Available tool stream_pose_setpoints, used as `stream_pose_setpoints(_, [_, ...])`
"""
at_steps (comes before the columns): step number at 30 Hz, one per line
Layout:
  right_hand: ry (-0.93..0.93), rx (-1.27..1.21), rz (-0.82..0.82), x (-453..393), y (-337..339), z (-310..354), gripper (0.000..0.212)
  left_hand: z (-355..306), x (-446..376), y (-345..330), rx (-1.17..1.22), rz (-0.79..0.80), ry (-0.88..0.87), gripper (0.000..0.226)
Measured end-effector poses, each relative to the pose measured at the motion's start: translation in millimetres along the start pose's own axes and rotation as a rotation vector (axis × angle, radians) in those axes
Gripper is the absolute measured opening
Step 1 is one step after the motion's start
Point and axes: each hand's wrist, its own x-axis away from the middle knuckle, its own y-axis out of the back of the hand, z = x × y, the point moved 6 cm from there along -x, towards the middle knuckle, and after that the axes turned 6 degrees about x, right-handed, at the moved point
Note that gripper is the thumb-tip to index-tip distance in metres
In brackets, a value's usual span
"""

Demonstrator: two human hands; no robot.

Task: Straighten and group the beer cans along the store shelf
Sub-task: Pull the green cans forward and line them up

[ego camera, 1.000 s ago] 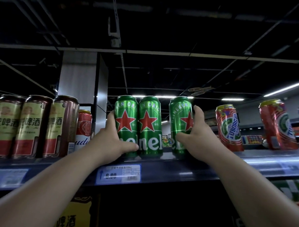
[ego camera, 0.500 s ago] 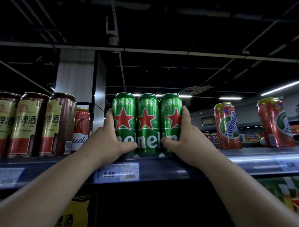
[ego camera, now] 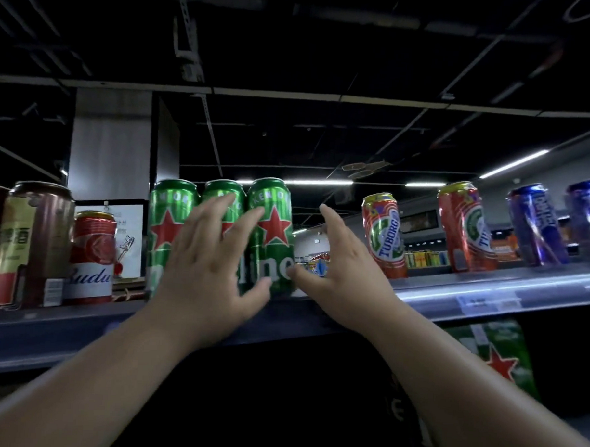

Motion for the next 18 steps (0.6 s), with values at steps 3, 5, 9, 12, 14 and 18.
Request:
stream_pose_setpoints(3, [-0.011,-0.03,-0.035,7,27,-28,0.099,-48,-17,-20,0.088,0.028,-0.047,0.079])
stream_pose_setpoints(5, [-0.025,-0.023,-0.052,13,49,-51,0.096,-75,-31,-41,0.18,0.049,-0.019,0.079])
stream_pose_setpoints(9, [-0.029,0.054,-0.072,20,91,-101,0.089,-113,-60,-90,0.314,0.117,0.091,0.083])
stream_pose_setpoints(12, [-0.072,0.105,-0.051,22,119,-146,0.092,-135,-83,-124,0.352,0.125,0.127,0.083])
stream_pose_setpoints(14, [-0.094,0.115,-0.069,24,137,-173,0.09,-146,-98,-142,0.38,0.116,0.186,0.082])
stream_pose_setpoints(18, [-0.164,0.06,-0.083,17,159,-220,0.088,-161,-117,-171,0.428,0.116,0.313,0.075])
